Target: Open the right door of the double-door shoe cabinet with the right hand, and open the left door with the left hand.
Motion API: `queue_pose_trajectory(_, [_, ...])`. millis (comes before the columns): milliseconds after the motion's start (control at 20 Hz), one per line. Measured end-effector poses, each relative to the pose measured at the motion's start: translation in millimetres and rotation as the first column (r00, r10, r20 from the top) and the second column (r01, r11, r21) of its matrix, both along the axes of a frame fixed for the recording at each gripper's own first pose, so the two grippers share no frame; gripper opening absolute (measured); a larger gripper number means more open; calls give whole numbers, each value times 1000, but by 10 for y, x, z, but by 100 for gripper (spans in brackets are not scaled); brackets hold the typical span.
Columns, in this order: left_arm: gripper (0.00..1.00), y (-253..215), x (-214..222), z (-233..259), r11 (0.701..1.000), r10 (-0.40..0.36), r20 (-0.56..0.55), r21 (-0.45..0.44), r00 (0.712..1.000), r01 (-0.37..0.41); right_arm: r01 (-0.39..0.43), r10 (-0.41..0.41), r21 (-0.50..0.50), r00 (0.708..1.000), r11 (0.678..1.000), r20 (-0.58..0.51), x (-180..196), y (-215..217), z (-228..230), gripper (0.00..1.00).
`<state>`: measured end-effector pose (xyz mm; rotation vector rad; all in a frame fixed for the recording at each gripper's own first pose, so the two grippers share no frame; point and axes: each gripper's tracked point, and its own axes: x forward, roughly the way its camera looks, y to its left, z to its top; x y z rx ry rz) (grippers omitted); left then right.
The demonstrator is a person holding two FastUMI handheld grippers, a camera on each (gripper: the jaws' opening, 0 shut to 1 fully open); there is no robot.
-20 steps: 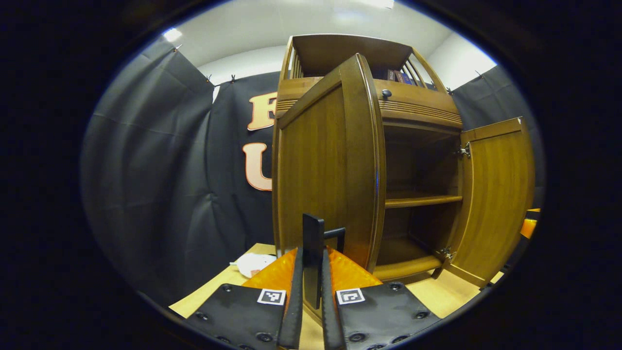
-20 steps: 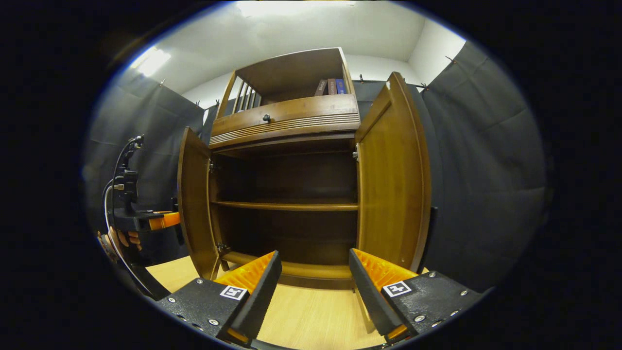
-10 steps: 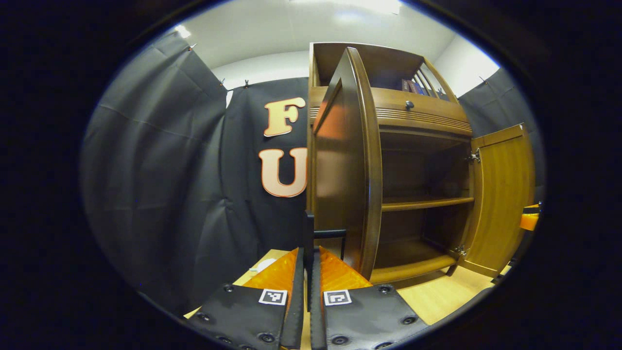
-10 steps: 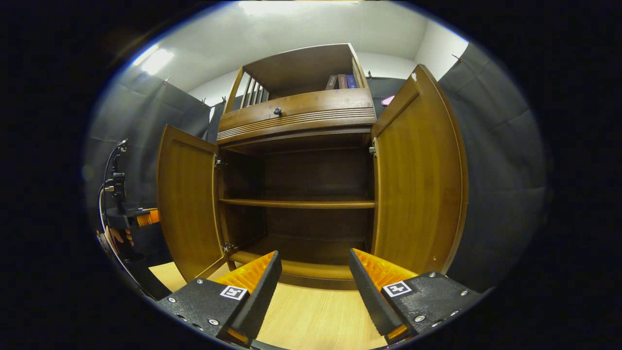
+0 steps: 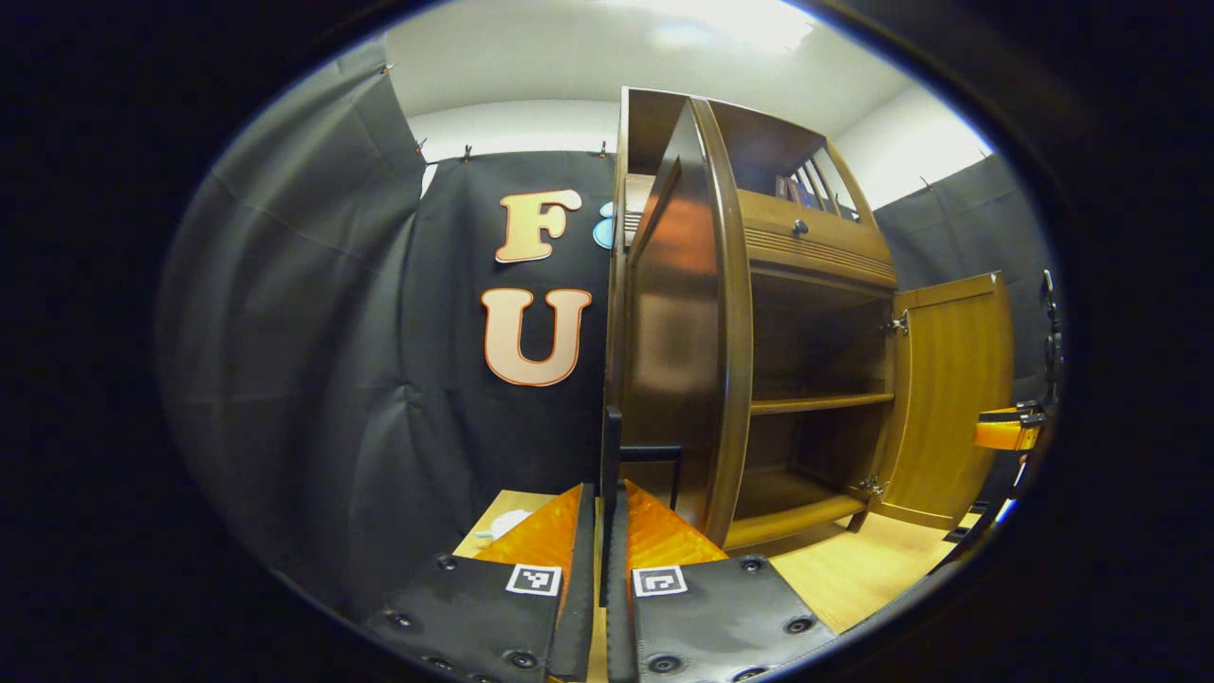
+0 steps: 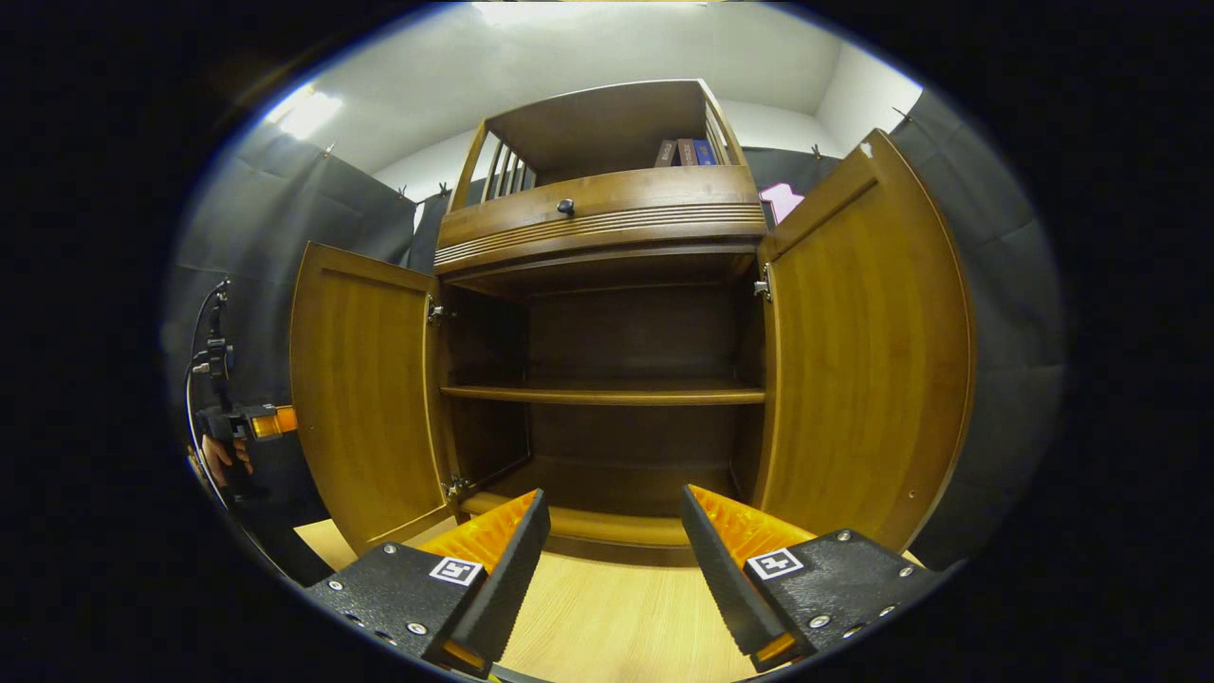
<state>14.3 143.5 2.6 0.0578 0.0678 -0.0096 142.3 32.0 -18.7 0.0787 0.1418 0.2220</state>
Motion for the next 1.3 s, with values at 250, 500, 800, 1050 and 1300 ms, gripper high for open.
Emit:
queue_pose_trajectory(250, [14,187,-23,11,997,-75,4,20,997,75,-1,1,-6,1000,1000,11,34,136,92,86])
queue_pose_trajectory(500, [17,308,-162,-90,995,-82,-16,-66,997,81,-1,1,-24,1000,1000,21,33,172,135,86])
queue_pose_trajectory(800, [19,337,-601,-76,1000,12,-40,-10,999,-13,-45,45,5,999,999,1,105,251,90,86])
queue_pose_trajectory(1050, [19,-201,-881,363,1000,-2,44,3,999,2,-118,118,16,993,993,-4,115,381,51,86])
queue_pose_trajectory(1300, [19,-1137,-642,459,993,-118,66,17,991,117,-143,143,0,990,990,-5,36,310,21,86])
